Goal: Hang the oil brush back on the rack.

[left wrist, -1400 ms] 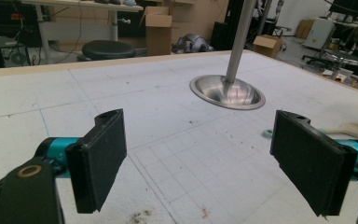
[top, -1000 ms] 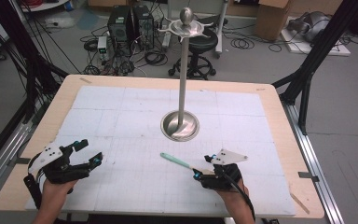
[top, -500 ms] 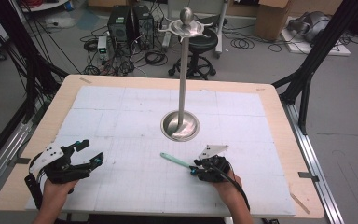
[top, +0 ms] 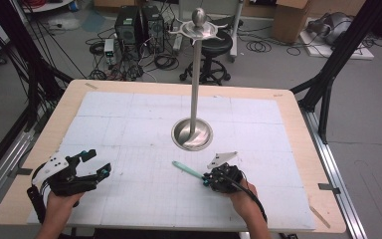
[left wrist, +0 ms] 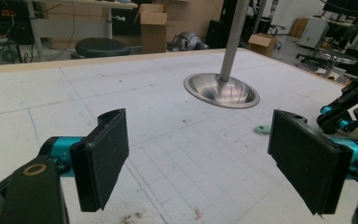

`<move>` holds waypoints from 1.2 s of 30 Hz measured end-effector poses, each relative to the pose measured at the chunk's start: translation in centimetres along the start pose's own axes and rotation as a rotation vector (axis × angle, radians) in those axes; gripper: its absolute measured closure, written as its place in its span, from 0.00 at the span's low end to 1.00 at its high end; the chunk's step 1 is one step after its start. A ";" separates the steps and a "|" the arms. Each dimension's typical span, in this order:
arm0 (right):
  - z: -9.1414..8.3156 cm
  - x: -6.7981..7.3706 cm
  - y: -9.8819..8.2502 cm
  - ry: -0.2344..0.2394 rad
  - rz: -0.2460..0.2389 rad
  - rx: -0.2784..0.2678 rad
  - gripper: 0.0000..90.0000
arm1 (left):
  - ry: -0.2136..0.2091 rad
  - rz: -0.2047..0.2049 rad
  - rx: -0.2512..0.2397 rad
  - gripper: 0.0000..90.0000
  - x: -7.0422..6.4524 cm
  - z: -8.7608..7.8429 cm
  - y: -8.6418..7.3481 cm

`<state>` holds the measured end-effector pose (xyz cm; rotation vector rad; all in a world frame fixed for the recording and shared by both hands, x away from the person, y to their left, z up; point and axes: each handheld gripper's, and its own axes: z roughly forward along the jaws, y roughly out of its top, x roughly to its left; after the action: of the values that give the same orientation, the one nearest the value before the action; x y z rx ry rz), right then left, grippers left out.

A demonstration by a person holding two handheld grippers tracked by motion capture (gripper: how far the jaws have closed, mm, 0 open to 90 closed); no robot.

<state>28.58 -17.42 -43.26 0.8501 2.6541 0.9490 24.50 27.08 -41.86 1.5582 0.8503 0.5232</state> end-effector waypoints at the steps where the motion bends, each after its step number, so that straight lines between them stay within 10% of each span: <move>1: 0.0 0.0 -0.1 0.001 0.003 -0.004 0.92 | 0.000 0.001 0.001 0.23 0.0 0.0 0.0; 13: -1.2 0.5 -0.3 0.024 0.066 -0.133 0.92 | -0.015 -0.014 -0.012 0.24 -0.1 -0.1 0.2; 24: -2.7 1.8 -0.3 0.055 0.071 -0.308 0.92 | -0.191 -0.063 -0.016 0.27 -2.3 1.1 2.0; 36: -4.6 3.4 1.6 0.100 0.060 -0.484 0.92 | -0.288 -0.238 -0.004 0.26 -5.5 5.3 5.1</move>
<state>24.87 -16.85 -38.68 0.7810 2.3176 1.5951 26.18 19.43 -37.10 1.4603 0.7970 0.1245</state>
